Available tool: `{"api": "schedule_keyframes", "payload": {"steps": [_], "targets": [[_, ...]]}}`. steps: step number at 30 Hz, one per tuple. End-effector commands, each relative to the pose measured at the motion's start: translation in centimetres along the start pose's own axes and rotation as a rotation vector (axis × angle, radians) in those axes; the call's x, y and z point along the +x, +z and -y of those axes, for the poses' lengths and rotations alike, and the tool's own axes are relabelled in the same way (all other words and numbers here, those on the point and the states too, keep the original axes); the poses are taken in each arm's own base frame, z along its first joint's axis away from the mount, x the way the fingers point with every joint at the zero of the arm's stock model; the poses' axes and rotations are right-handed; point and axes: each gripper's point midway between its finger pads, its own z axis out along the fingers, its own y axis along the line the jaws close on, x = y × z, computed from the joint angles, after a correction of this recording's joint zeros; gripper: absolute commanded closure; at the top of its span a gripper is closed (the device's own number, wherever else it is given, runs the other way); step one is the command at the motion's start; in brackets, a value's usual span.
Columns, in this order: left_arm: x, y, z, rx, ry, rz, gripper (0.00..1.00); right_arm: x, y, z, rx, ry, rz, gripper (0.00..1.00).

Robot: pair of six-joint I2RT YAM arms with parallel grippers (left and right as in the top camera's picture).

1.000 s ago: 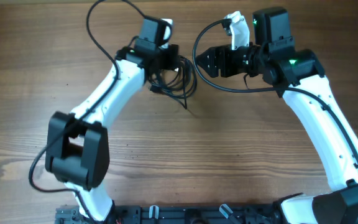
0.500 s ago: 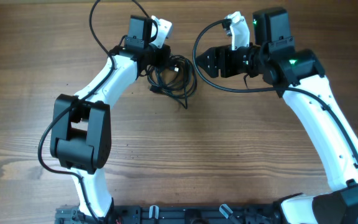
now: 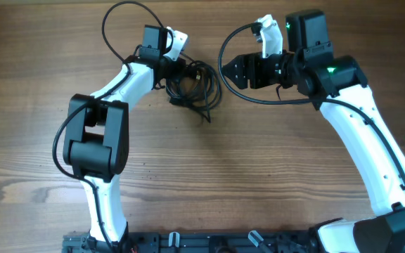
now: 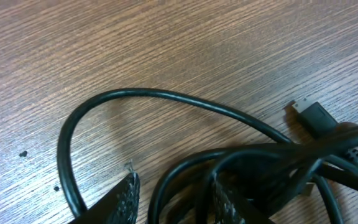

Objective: Untangle cables

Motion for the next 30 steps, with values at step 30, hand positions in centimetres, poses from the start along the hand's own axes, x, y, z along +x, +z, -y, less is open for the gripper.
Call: {"api": "schedule_keyframes", "payload": {"steps": [30], "targets": [[-3.4, -6.6, 6.1, 0.169, -0.132, 0.027, 0.93, -0.4, 0.3, 0.6, 0.023, 0.007, 0.012, 0.23]]}}
